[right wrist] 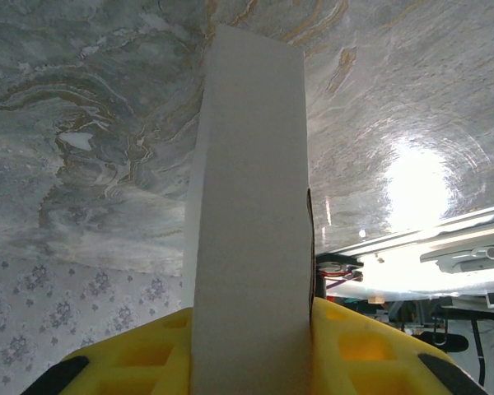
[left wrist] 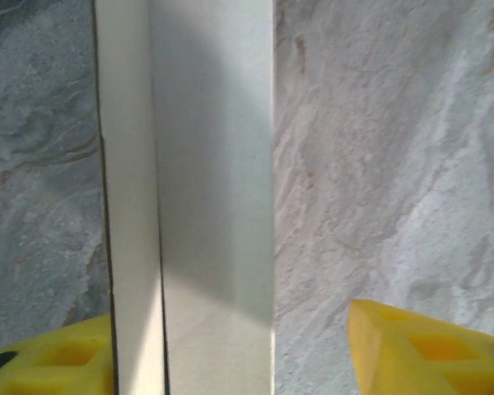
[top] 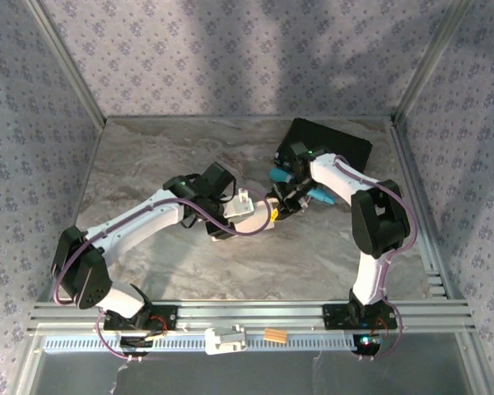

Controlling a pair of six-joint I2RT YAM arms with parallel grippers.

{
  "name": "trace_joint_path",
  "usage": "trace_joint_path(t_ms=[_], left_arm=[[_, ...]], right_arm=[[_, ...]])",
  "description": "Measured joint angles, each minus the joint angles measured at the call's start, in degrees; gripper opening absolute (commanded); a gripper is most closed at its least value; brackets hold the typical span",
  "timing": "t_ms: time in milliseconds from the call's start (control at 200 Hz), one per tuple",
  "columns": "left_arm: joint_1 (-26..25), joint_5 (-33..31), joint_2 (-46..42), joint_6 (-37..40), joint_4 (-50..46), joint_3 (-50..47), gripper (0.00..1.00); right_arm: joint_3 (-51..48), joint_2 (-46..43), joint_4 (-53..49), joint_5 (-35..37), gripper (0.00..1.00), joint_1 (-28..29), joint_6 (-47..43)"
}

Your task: Fold the paper box

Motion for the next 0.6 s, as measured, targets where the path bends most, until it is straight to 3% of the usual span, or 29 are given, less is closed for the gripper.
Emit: trace_joint_path(t_ms=[370, 525, 600], left_arm=[[-0.3, -3.9, 0.1, 0.4, 0.6, -3.3, 0.49], [-0.3, -4.4, 0.2, 0.5, 0.5, -3.8, 0.26], [-0.3, -4.4, 0.3, 0.4, 0.4, -3.6, 0.23]], right_arm=[[-3.2, 0.0, 1.7, -2.1, 0.27, -0.7, -0.4], [-3.4, 0.0, 1.9, -2.1, 0.27, -0.7, -0.9], [-3.6, 0.0, 2.2, -2.1, 0.30, -0.7, -1.4]])
